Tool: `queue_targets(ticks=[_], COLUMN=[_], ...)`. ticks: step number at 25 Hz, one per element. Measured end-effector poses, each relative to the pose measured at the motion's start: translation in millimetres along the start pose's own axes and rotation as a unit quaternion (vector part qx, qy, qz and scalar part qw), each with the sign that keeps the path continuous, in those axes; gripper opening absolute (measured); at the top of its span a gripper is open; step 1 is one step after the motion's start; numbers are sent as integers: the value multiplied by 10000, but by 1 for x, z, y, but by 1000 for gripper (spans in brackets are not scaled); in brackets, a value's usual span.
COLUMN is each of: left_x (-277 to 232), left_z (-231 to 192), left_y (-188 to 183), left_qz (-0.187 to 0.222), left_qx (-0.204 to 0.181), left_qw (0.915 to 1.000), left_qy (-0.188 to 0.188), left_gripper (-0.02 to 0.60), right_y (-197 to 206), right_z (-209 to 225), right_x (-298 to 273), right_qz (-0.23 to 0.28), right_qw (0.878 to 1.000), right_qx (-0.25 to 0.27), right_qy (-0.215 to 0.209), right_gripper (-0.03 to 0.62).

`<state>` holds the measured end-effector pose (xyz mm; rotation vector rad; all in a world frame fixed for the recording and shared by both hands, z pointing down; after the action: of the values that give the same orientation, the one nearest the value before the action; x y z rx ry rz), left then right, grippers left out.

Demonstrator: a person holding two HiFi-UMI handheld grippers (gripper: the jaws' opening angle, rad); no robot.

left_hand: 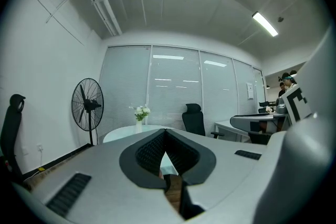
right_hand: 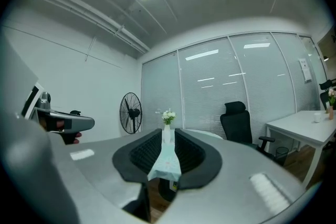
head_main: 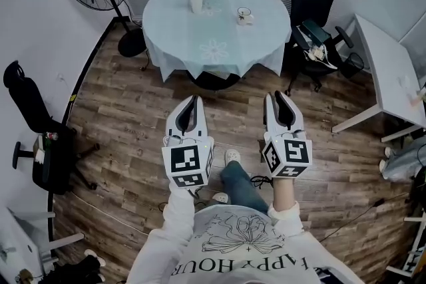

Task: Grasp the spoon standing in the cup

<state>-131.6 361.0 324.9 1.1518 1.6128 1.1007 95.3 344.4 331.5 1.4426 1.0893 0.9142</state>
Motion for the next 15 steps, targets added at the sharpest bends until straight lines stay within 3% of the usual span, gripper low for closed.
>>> queue_targets(ticks=[15], left_x=[-159], left_z=[10], left_y=[-35], left_qz=[168], left_qx=[-16], left_qw=[9992], left_qy=[-351], left_gripper=[6], right_y=[-3], right_z=[87], right_x=[-159], right_qz=[168], right_qw=[9990], right_qx=[1], right_qy=[-424], right_gripper=[87])
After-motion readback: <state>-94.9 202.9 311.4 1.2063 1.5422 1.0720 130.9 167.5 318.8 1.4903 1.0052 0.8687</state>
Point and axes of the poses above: the fingertips, and each gripper's own axes: x backward along the fingers, z to its right, y out of its underside, the point moved 7 cm from there along x, backward along the fingers, and after that the axes turned 13 degrees about x, right-handed, at the moved point
